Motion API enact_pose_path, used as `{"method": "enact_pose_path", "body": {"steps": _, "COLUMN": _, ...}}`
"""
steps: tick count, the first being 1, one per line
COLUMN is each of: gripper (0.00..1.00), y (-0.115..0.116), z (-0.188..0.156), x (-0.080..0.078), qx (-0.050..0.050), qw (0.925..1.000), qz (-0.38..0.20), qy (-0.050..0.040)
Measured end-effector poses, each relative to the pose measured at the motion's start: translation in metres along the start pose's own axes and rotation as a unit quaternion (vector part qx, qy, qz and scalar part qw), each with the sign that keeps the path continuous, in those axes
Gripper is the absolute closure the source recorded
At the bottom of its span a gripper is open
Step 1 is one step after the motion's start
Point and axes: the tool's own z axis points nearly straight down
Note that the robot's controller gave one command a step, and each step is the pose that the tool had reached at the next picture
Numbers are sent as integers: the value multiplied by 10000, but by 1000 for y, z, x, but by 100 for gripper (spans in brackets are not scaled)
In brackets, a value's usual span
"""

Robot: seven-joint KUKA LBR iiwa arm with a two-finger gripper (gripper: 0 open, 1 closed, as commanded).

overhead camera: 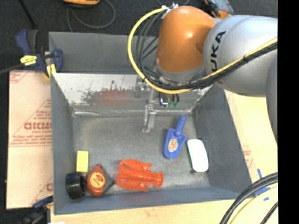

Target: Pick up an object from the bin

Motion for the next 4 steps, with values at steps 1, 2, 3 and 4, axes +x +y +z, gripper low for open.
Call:
{"method": "enact_pose_path", "body": {"steps": 1, "gripper": 0, "y": 0, "z": -5, "x": -1, "qx": -5, "qw": 10000, "qz": 6, "qy": -42}}
{"method": "enact_pose_path", "body": {"steps": 2, "gripper": 0, "y": 5, "z": 24, "x": 17, "qx": -6, "qw": 9992, "qz": 395, "qy": -65}}
{"method": "enact_pose_path", "body": {"steps": 3, "gripper": 0, "y": 14, "z": 68, "x": 46, "qx": 2, "qw": 9991, "qz": 433, "qy": -39}}
{"method": "enact_pose_path", "body": {"steps": 4, "gripper": 0, "y": 12, "z": 109, "x": 51, "qx": 6, "qw": 10000, "qz": -72, "qy": -43}}
